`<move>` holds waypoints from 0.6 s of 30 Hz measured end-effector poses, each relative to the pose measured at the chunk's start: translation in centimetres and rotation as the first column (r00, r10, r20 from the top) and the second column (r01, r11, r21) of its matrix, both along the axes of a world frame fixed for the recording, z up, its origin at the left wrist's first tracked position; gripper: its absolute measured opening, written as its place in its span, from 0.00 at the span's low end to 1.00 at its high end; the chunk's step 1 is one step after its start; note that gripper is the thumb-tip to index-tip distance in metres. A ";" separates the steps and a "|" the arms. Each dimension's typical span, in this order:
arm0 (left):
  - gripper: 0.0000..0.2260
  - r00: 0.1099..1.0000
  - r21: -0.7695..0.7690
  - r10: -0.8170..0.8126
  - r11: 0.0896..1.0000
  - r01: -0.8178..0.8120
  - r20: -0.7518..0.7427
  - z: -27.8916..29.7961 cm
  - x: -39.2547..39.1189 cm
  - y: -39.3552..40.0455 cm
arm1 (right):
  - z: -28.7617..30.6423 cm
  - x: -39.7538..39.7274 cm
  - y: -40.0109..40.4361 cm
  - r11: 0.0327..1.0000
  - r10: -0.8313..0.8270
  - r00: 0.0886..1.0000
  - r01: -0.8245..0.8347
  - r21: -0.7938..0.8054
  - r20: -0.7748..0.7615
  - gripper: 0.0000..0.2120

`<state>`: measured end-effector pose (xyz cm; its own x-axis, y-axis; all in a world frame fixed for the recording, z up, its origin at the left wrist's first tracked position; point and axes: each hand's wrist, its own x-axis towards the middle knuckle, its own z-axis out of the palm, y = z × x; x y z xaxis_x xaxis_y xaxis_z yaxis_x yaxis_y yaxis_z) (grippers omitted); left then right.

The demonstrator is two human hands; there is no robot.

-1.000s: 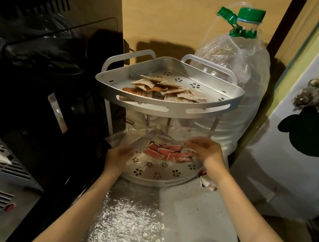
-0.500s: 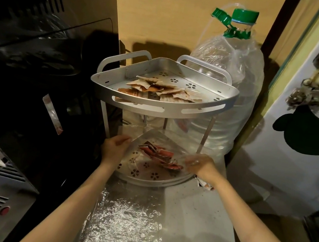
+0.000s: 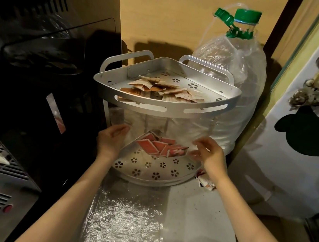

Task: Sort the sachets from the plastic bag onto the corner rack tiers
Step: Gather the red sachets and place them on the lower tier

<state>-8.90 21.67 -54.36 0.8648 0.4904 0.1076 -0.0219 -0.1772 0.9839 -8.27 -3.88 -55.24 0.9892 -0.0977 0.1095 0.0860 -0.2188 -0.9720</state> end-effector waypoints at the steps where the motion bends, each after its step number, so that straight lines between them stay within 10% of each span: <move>1: 0.09 1.000 -0.015 -0.006 1.000 0.006 0.016 0.3 0.0 -0.2 | 0.2 0.0 0.2 1.000 0.006 1.000 -0.006 0.015 0.022 0.05; 18: 0.08 0.991 0.041 -0.001 0.999 -0.004 0.132 1.7 -1.1 -0.9 | 0.9 -0.9 0.8 0.999 -0.040 0.997 0.038 0.027 0.064 0.07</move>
<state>-10.04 20.81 -52.65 0.8409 0.4846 0.2409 -0.1508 -0.2177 0.9643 -9.13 -3.11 -54.32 0.9755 -0.1394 0.1702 0.1409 -0.1984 -0.9699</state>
